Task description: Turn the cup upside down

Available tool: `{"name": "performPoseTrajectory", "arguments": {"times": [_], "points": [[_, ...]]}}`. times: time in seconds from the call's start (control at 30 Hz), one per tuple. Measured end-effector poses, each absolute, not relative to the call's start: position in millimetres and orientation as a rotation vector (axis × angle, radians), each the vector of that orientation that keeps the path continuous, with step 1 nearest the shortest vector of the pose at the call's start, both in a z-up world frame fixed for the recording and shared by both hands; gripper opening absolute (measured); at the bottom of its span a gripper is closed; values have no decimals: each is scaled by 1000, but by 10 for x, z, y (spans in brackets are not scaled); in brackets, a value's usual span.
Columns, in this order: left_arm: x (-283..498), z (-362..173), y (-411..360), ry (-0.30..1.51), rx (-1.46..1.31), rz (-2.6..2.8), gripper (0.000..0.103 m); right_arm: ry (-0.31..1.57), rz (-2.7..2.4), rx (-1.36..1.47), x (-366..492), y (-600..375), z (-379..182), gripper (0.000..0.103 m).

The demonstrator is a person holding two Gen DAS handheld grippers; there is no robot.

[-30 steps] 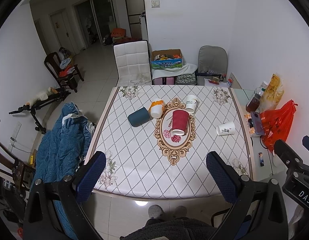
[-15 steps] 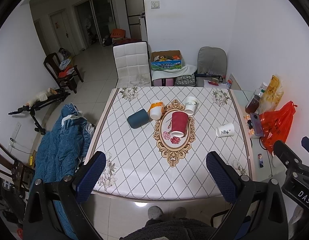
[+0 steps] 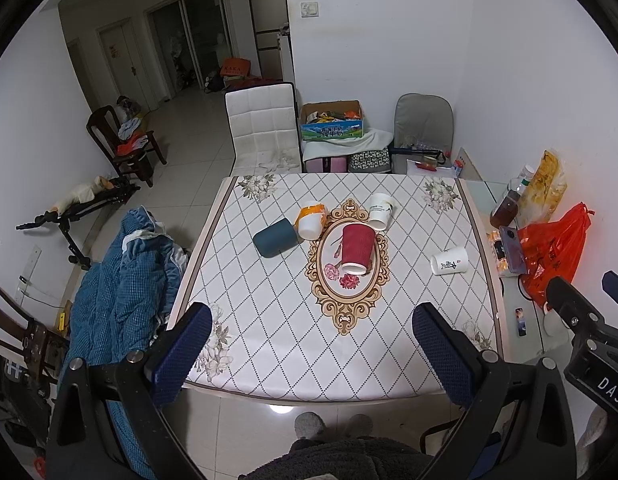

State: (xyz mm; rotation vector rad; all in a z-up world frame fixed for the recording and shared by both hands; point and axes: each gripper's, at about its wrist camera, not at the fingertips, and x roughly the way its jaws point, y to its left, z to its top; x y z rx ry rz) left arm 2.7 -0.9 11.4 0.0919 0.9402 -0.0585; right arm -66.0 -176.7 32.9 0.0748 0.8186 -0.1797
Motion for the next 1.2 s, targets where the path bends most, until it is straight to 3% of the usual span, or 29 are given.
{"name": "performPoseTrajectory", "arguments": {"times": [0.63,1.2], "points": [[114,0,-208,969,67,-36,103,849,-149,98,-537,-1939,171,103],[499,-715,-548,1092,102,22,103,1062,-150,121,-154,-2475,-992,103]]}}
